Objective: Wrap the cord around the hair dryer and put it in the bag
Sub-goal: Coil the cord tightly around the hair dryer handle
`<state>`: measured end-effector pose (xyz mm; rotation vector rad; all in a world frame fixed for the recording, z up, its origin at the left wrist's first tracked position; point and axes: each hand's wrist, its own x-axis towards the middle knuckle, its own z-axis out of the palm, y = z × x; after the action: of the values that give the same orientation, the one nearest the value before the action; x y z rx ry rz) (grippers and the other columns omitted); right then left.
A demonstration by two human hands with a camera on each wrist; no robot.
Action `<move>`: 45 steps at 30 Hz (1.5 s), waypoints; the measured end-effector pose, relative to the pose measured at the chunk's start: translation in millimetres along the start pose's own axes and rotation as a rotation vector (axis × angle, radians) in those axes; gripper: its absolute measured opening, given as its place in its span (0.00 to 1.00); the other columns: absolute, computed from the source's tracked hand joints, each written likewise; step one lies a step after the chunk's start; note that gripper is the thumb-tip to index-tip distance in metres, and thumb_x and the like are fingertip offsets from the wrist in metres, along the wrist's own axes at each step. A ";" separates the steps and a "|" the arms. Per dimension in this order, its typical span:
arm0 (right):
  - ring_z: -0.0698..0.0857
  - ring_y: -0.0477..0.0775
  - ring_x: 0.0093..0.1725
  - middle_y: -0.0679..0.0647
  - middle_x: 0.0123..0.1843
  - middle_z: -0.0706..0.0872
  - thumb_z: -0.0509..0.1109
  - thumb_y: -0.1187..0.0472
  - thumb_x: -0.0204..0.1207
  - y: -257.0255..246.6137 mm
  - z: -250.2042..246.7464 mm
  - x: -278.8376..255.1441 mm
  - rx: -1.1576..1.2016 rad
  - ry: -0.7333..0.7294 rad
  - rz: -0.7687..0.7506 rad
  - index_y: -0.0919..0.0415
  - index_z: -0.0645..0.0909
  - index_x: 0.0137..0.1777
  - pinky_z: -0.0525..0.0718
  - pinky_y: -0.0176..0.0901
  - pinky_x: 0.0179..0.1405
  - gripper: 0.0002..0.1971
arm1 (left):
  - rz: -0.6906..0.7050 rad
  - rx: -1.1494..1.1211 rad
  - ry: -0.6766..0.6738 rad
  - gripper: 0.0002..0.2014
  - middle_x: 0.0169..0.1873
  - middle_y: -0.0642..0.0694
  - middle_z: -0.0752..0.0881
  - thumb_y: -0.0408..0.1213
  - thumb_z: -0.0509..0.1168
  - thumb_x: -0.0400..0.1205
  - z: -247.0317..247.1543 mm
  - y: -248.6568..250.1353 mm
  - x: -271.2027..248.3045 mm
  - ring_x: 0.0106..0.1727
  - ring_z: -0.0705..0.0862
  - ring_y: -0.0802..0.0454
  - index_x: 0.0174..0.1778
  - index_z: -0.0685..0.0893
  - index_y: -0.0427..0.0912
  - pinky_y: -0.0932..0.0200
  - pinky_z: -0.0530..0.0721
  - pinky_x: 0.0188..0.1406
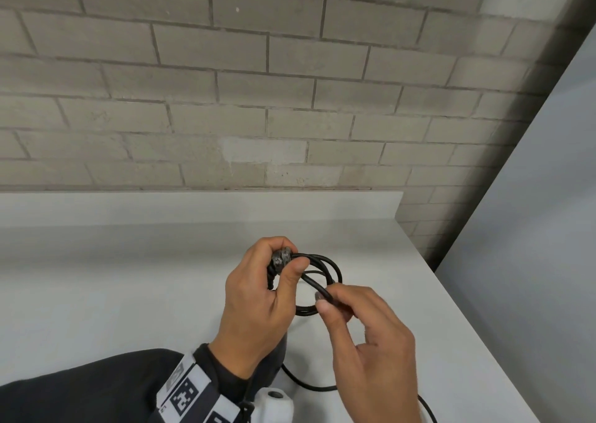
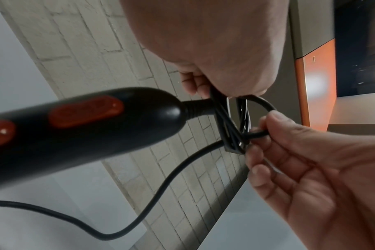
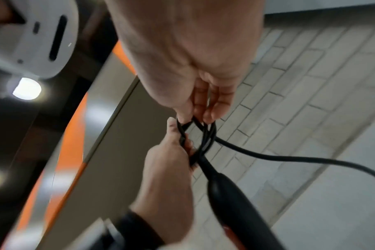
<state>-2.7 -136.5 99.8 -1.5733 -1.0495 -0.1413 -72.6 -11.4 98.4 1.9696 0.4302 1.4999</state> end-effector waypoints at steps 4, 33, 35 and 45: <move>0.83 0.48 0.34 0.52 0.35 0.89 0.77 0.56 0.72 -11.9 -23.6 21.2 0.518 -0.262 0.582 0.58 0.89 0.39 0.82 0.32 0.37 0.06 | 0.037 0.030 -0.024 0.23 0.40 0.62 0.81 0.56 0.57 0.87 -3.0 -0.4 2.7 0.40 0.79 0.70 0.48 0.83 0.38 0.80 0.73 0.44; 0.87 0.43 0.51 0.37 0.54 0.88 0.73 0.54 0.75 21.7 3.1 -24.9 -0.001 -0.105 -0.138 0.47 0.87 0.53 0.83 0.29 0.47 0.08 | -0.132 -0.104 -0.064 0.08 0.39 0.54 0.86 0.49 0.63 0.82 4.0 7.8 -0.2 0.37 0.85 0.58 0.49 0.81 0.49 0.77 0.77 0.37; 0.89 0.44 0.47 0.40 0.48 0.91 0.75 0.54 0.73 16.0 -2.9 -17.7 0.122 -0.127 0.002 0.47 0.90 0.47 0.83 0.29 0.46 0.05 | -0.113 -0.090 -0.070 0.08 0.40 0.55 0.86 0.48 0.63 0.82 3.7 7.6 -0.2 0.38 0.85 0.60 0.50 0.81 0.49 0.77 0.77 0.38; 0.77 0.51 0.29 0.52 0.23 0.75 0.88 0.46 0.56 20.7 -54.8 16.8 1.241 -0.401 0.733 0.62 0.86 0.36 0.68 0.39 0.28 0.21 | -0.098 -0.084 -0.055 0.09 0.36 0.52 0.87 0.47 0.64 0.82 2.3 2.0 3.7 0.37 0.87 0.62 0.49 0.81 0.46 0.76 0.78 0.39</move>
<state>45.5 -171.8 112.0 -0.7129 -0.5373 1.1525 -69.5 -11.4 102.1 1.8923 0.4267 1.3778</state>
